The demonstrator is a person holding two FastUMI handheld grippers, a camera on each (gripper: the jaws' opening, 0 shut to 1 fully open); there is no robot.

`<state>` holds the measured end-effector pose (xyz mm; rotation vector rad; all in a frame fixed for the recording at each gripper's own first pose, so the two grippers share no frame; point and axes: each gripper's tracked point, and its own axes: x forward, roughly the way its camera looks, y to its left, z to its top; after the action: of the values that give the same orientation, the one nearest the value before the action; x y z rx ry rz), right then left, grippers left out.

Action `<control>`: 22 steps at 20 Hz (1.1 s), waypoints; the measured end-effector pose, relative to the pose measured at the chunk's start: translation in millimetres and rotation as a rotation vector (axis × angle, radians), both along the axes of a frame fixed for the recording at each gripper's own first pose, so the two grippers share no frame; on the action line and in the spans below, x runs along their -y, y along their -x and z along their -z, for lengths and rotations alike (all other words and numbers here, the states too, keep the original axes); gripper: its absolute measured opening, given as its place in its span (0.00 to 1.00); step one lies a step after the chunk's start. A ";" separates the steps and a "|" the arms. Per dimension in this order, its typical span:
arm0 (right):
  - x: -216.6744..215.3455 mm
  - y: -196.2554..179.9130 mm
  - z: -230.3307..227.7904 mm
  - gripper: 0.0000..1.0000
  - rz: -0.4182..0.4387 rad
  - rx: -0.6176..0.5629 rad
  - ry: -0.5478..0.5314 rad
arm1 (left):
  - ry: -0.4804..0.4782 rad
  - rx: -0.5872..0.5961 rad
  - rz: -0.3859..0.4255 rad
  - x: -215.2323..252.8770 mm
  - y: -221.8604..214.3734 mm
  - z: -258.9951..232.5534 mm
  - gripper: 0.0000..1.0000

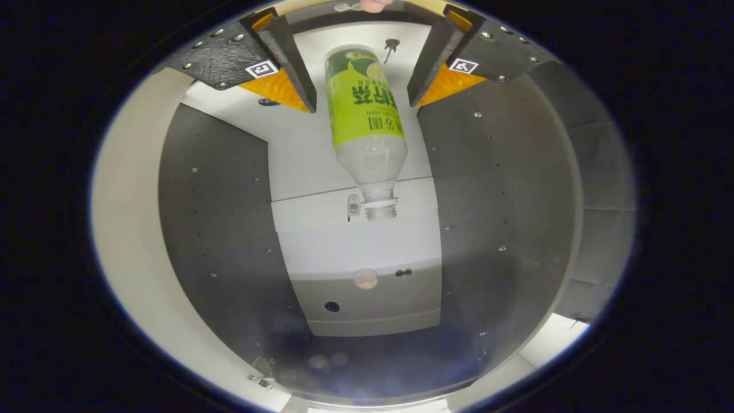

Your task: Open the cabinet door with the right hand, grasp the bottle in the cabinet with the left hand and place it on the coaster, then close the cabinet door with the right hand.

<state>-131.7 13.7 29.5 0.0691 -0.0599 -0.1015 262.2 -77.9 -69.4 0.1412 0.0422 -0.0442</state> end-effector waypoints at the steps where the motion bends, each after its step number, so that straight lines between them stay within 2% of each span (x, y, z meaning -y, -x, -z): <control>1: -1.4 8.3 0.7 0.94 -0.003 0.002 -0.006 | -0.006 -0.006 0.004 1.6 -5.9 1.9 0.96; 2: -1.9 15.4 -1.8 0.94 -0.006 0.007 -0.016 | -0.004 -0.017 0.008 2.4 -11.8 6.9 0.91; 4: -0.3 24.5 -5.4 0.94 -0.011 0.012 -0.034 | 0.012 -0.036 -0.016 -2.1 -17.0 14.5 0.91; 6: 2.4 24.3 -4.6 0.94 -0.022 0.013 -0.037 | 0.022 -0.033 -0.040 -7.7 -13.8 14.7 0.75; 7: 5.3 24.4 -5.4 0.94 -0.029 0.011 -0.037 | 0.016 -0.029 -0.051 -9.6 -13.5 12.3 0.73; 8: 7.7 23.3 -4.7 0.94 -0.036 0.009 -0.038 | 0.018 -0.024 -0.042 -7.0 -12.5 8.8 0.66; 9: 9.7 22.2 -3.9 0.94 -0.044 0.009 -0.040 | 0.020 -0.009 -0.036 -7.6 -8.6 4.6 0.66; 10: 11.3 17.4 -1.3 0.94 -0.056 0.009 -0.046 | 0.017 0.018 -0.042 -11.5 -4.6 -4.1 0.71; 11: 12.7 13.7 1.8 0.94 -0.072 0.004 -0.052 | 0.014 0.043 -0.045 -11.5 -0.3 -12.7 0.66; 12: 13.6 6.4 5.3 0.94 -0.089 0.007 -0.064 | 0.010 0.057 -0.052 -11.2 3.4 -16.8 0.66; 13: 15.4 2.1 6.9 0.94 -0.107 0.007 -0.079 | 0.012 0.064 -0.054 -10.6 7.6 -20.7 0.61; 14: 15.9 -1.6 9.0 0.95 -0.126 0.007 -0.092 | 0.017 0.071 -0.057 -10.5 13.0 -24.1 0.61; 18: 24.2 -17.3 10.9 0.97 -0.191 0.009 -0.085 | 0.023 0.092 -0.104 -16.3 29.2 -29.2 0.62; 22: 54.1 -33.7 17.1 0.97 -0.222 0.005 -0.072 | 0.015 0.072 -0.147 -15.9 47.1 -29.7 0.69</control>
<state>-98.0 -40.3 12.5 0.1474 -0.0528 0.1185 215.1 -62.0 -39.7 0.1244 -0.0198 0.1076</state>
